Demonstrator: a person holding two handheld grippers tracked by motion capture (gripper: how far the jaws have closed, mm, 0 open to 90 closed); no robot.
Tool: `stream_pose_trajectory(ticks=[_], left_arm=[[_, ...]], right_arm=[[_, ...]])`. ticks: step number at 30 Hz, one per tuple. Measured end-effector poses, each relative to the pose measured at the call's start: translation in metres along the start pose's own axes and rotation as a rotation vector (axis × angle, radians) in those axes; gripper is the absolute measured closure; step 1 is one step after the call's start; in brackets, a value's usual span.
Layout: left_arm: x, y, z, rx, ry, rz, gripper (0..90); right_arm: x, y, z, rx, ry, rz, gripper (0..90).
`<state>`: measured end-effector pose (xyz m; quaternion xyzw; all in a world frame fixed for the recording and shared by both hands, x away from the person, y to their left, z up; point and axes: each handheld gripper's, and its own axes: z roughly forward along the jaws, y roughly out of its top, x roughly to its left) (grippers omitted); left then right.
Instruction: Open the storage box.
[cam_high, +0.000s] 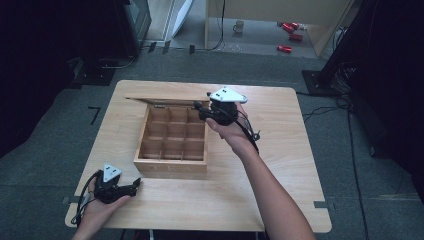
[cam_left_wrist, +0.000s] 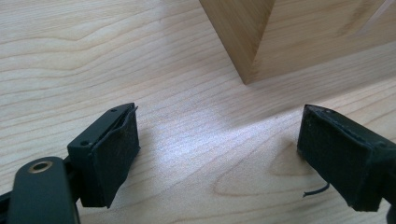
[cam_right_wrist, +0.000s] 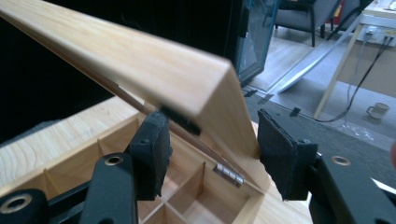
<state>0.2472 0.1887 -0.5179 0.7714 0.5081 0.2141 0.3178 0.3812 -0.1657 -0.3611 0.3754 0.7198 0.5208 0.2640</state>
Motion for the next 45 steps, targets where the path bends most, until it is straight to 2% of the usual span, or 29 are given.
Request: stream_pose_trajectory(ticks=[4, 14, 18, 23, 27, 33, 45], left_arm=[[0.0, 0.0, 0.0, 0.002, -0.001, 0.002, 13.0], [0.0, 0.0, 0.0, -0.001, 0.0, 0.001, 13.0], [0.0, 0.0, 0.0, 0.001, -0.002, 0.002, 13.0], [0.0, 0.0, 0.0, 0.001, -0.002, 0.002, 13.0], [0.001, 0.0, 0.0, 0.0, -0.004, 0.001, 13.0], [0.0, 0.0, 0.0, 0.001, -0.003, 0.002, 13.0], [0.001, 0.0, 0.0, -0.002, -0.007, -0.002, 13.3]], right_arm=[[-0.009, 0.003, 0.007, -0.005, 0.021, 0.031, 46.5], [-0.019, -0.002, 0.031, 0.032, 0.002, 0.008, 46.1], [-0.025, -0.001, 0.038, 0.022, -0.001, 0.037, 46.0], [-0.033, -0.004, 0.045, 0.008, 0.02, 0.074, 46.5], [-0.033, -0.013, 0.054, 0.022, 0.007, 0.02, 46.4], [-0.034, -0.013, 0.06, 0.026, 0.008, 0.023, 45.8], [-0.046, -0.007, 0.076, 0.014, 0.002, 0.11, 45.6]])
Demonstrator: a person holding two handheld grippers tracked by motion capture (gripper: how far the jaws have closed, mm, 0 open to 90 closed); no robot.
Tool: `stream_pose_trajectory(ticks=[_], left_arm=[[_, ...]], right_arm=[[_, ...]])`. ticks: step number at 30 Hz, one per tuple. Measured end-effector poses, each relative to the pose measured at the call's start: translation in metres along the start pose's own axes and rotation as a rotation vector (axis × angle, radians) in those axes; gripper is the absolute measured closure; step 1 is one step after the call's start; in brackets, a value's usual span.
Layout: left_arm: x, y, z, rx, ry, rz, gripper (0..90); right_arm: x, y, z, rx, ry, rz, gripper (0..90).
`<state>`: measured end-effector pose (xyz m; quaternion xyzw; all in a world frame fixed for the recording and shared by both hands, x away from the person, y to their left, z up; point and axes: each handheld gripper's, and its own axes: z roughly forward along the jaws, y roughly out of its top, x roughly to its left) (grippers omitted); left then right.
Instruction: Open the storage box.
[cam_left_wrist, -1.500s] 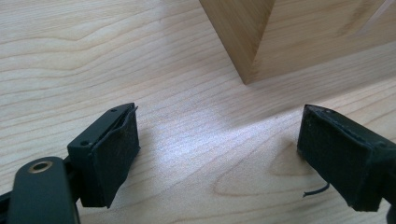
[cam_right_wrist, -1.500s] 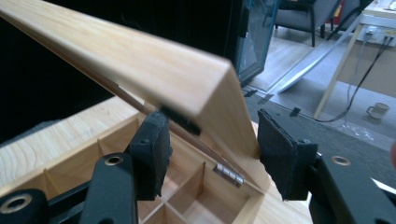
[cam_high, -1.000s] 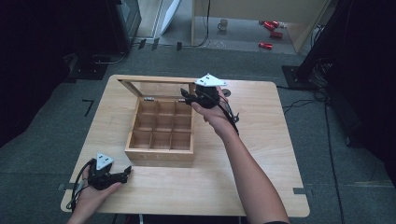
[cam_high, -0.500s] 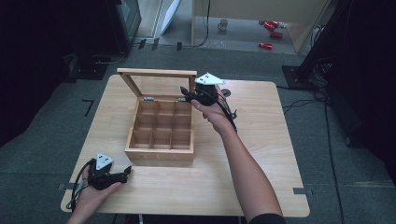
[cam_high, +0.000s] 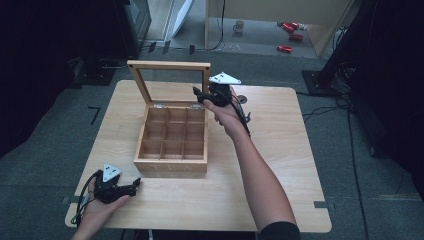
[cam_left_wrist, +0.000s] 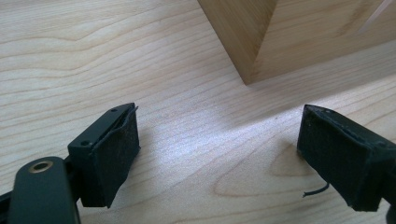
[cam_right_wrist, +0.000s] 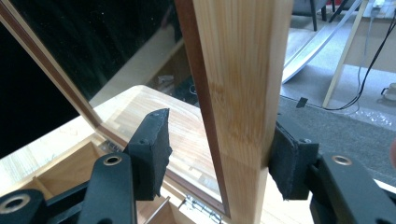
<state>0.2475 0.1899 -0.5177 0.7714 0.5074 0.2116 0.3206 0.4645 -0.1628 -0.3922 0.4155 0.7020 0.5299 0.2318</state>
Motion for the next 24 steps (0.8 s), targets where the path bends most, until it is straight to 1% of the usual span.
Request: stream_pose_trajectory(ticks=[4, 5, 7, 12, 15, 18, 21, 22, 23, 24], left_arm=[[0.001, 0.0, 0.0, 0.0, -0.002, -0.002, 13.5], [0.001, 0.0, 0.0, -0.001, -0.002, -0.003, 13.4], [0.001, 0.0, 0.0, -0.003, -0.003, -0.005, 13.5], [0.001, 0.0, 0.0, -0.002, -0.004, -0.006, 13.4], [0.0, 0.0, 0.0, -0.001, -0.005, -0.008, 13.4], [0.0, 0.0, 0.0, -0.002, -0.005, -0.008, 13.5], [0.0, 0.0, 0.0, -0.002, -0.004, -0.007, 13.4], [0.0, 0.0, 0.0, -0.002, -0.004, -0.007, 13.4], [0.001, 0.0, 0.0, -0.002, -0.004, -0.007, 13.4], [0.001, 0.0, 0.0, -0.002, -0.004, -0.007, 13.4]], right_arm=[[-0.005, 0.002, 0.005, -0.004, -0.001, 0.01, 47.0], [-0.008, 0.001, 0.008, -0.009, 0.0, 0.027, 47.4], [-0.009, 0.0, 0.01, -0.013, -0.004, 0.036, 47.8], [-0.012, -0.002, 0.014, -0.014, -0.005, 0.046, 48.6], [-0.014, -0.007, 0.018, -0.002, -0.012, 0.051, 49.4], [-0.016, -0.011, 0.022, 0.013, -0.028, 0.044, 51.5], [-0.018, -0.011, 0.025, 0.026, -0.05, 0.06, 53.6], [-0.018, -0.011, 0.025, 0.026, -0.05, 0.06, 53.6], [-0.018, -0.012, 0.026, 0.032, -0.071, 0.064, 56.3], [-0.018, -0.012, 0.026, 0.032, -0.071, 0.064, 56.3]])
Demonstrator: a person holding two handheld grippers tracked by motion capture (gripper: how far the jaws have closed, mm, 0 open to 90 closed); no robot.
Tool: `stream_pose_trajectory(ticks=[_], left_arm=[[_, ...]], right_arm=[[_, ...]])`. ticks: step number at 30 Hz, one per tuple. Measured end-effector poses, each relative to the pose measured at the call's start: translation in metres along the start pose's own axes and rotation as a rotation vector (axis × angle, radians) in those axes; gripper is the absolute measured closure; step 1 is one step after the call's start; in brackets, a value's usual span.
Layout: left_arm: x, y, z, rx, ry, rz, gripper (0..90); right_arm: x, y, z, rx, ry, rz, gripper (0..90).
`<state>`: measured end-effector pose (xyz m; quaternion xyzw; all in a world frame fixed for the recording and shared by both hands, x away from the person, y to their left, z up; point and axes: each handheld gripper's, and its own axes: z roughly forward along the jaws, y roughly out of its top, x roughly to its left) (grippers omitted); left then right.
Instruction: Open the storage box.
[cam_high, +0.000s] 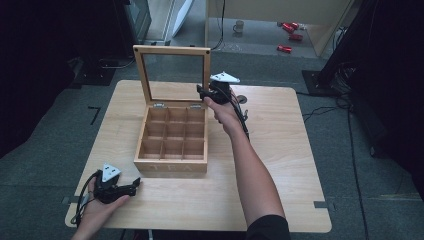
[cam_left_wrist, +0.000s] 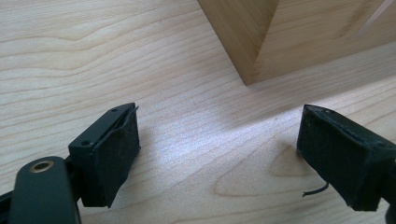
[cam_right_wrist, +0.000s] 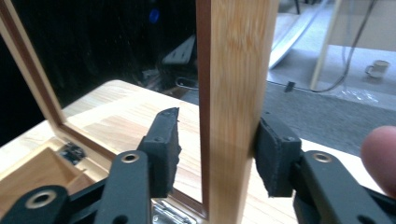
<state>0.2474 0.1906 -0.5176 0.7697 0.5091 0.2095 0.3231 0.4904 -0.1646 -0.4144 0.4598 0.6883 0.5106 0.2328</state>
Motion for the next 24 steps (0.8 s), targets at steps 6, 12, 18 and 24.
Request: stream_pose_trajectory(ticks=[6, 12, 18, 24], left_arm=[[0.0001, 0.0, 0.0, 0.0, 0.0, 0.0, 13.5], [0.0002, 0.0, -0.0001, -0.002, -0.002, -0.003, 13.4], [0.0003, 0.0, -0.0001, -0.002, -0.003, -0.004, 13.4], [0.0003, 0.0, -0.0001, -0.002, -0.004, -0.005, 13.4]], right_arm=[[-0.0076, -0.0033, 0.0055, 0.025, -0.055, 0.083, 67.1], [-0.0052, -0.0028, 0.0071, 0.027, -0.074, 0.102, 67.1], [-0.0026, -0.0006, 0.0074, 0.043, -0.095, 0.113, 66.7], [-0.0006, -0.0013, 0.0023, 0.046, -0.081, 0.098, 52.4]])
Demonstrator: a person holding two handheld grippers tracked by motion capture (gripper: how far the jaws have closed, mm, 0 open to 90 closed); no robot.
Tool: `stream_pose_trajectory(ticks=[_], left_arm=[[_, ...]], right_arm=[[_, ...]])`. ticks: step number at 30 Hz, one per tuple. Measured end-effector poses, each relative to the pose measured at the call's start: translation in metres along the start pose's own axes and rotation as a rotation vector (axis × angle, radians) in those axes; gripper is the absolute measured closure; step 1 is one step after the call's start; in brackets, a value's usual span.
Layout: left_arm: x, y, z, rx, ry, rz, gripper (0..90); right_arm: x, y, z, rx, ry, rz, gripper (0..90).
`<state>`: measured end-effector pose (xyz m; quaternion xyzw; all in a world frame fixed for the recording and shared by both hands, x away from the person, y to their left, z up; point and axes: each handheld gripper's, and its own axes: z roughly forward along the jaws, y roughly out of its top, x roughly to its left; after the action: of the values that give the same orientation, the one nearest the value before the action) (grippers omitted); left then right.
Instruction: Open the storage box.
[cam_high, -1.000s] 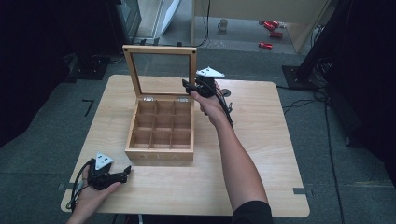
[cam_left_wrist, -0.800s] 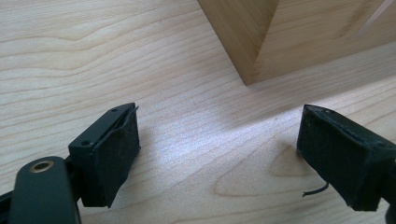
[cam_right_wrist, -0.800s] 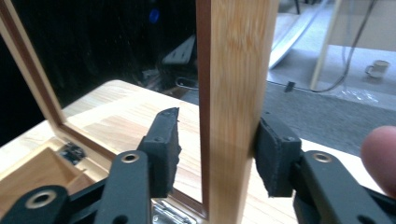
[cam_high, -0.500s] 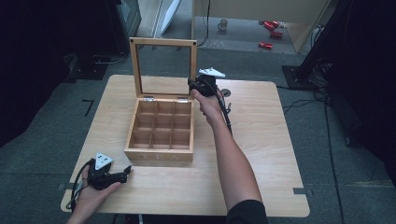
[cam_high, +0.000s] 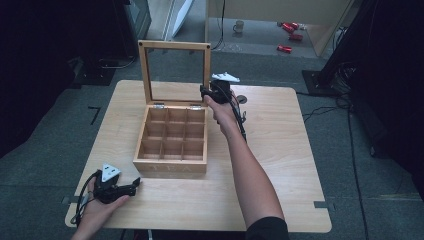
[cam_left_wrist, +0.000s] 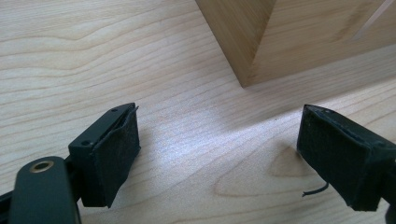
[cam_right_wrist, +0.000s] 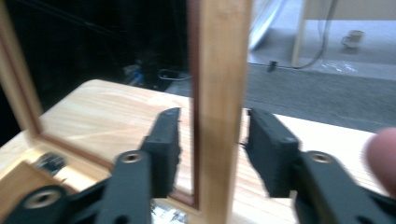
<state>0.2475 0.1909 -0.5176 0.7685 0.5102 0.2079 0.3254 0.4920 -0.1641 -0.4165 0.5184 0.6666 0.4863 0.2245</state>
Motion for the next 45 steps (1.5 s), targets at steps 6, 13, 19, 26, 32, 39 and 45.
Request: stream_pose_trajectory(ticks=[6, 13, 19, 26, 32, 39, 45], left_arm=[[0.0, 0.0, 0.0, 0.002, 0.003, 0.004, 13.4], [-0.002, 0.0, 0.001, 0.008, 0.015, 0.015, 13.4], [-0.002, 0.0, 0.001, 0.008, 0.015, 0.015, 13.5], [-0.002, 0.0, 0.001, 0.007, 0.016, 0.014, 13.6], [-0.002, 0.0, 0.001, 0.007, 0.017, 0.014, 13.6], [-0.002, 0.0, 0.001, 0.007, 0.017, 0.015, 13.6], [-0.002, 0.0, 0.001, 0.008, 0.018, 0.015, 13.7]], right_arm=[[0.003, -0.007, -0.021, 0.003, 0.001, -0.065, 30.2], [0.002, -0.02, -0.064, 0.022, 0.002, -0.117, 7.6], [-0.004, -0.033, -0.097, 0.024, 0.003, -0.132, 4.2], [-0.022, -0.056, -0.129, 0.046, -0.032, -0.124, 2.8], [-0.034, -0.072, -0.154, 0.041, -0.045, -0.104, 2.8], [-0.046, -0.089, -0.18, 0.034, -0.056, -0.1, 2.8], [-0.057, -0.102, -0.201, 0.035, -0.067, -0.089, 2.8]])
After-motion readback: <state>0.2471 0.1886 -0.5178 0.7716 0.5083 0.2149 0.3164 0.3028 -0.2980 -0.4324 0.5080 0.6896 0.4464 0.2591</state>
